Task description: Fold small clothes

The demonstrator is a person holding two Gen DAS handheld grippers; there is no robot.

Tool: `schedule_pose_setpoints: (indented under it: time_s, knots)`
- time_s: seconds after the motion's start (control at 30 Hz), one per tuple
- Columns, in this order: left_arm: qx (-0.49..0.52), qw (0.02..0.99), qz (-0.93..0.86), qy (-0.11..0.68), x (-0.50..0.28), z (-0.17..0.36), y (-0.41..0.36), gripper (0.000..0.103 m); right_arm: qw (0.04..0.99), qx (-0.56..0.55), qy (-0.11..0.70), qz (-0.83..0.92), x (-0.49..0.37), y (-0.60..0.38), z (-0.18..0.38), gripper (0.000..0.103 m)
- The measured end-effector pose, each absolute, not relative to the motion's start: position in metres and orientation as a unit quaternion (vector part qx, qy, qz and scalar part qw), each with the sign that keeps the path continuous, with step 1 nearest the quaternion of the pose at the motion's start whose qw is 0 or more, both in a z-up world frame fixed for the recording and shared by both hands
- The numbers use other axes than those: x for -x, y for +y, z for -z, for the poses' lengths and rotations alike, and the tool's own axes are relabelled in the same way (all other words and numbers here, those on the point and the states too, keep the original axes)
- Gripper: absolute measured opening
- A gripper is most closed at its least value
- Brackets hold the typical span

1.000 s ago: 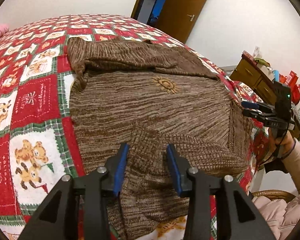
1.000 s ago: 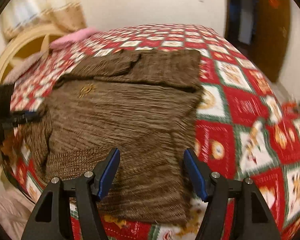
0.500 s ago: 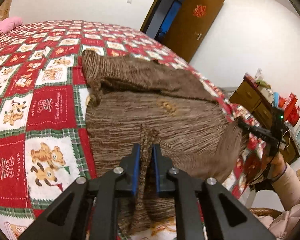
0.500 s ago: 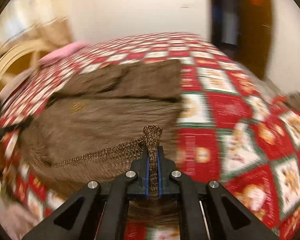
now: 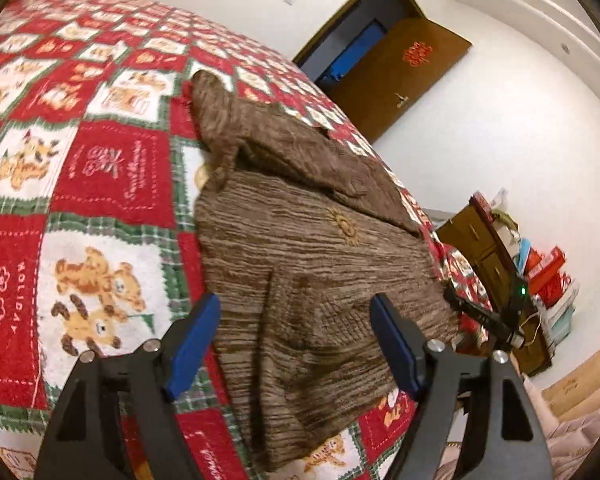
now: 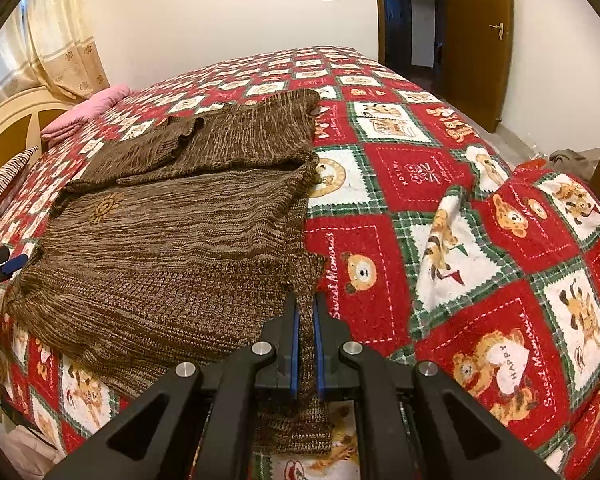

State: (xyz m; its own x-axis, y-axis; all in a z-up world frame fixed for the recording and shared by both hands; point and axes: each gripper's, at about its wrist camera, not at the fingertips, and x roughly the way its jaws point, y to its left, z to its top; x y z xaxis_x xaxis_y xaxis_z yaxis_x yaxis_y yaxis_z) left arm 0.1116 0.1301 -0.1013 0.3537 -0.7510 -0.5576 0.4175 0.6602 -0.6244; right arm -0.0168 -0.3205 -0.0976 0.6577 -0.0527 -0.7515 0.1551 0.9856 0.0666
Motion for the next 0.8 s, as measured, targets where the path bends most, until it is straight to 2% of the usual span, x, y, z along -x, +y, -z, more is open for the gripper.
schedule_pose_setpoints:
  time_s: [0.03,0.1,0.2,0.27,0.43,0.47,0.6,0.8]
  knots:
    - [0.191,0.8,0.362,0.438,-0.113,0.103,0.13,0.072,0.908,-0.062,0.41,0.058,0.017,-0.32,0.098,0.006]
    - [0.156,0.816,0.346,0.436,-0.11,0.1,0.125,0.056,0.908,-0.062,0.41,0.057,0.016,-0.32,0.098,0.006]
    - [0.079,0.84,0.321,0.429,-0.101,0.095,0.112,0.038,0.907,-0.064,0.411,0.057,0.015,-0.321,0.099,0.006]
    - [0.022,0.855,0.301,0.421,-0.093,0.092,0.101,0.033,0.907,-0.065,0.412,0.057,0.015,-0.321,0.099,0.006]
    - [-0.009,0.868,0.315,0.383,-0.079,0.076,0.093,0.033,0.907,-0.062,0.413,0.059,0.014,-0.32,0.099,0.006]
    - [-0.018,0.871,0.31,0.381,-0.08,0.076,0.092,0.036,0.907,-0.063,0.413,0.059,0.014,-0.32,0.1,0.006]
    - [-0.044,0.864,0.278,0.416,-0.095,0.093,0.081,0.033,0.907,-0.064,0.412,0.058,0.014,-0.321,0.1,0.006]
    - [-0.071,0.868,0.286,0.401,-0.08,0.093,0.072,0.033,0.908,-0.068,0.411,0.056,0.015,-0.321,0.101,0.006]
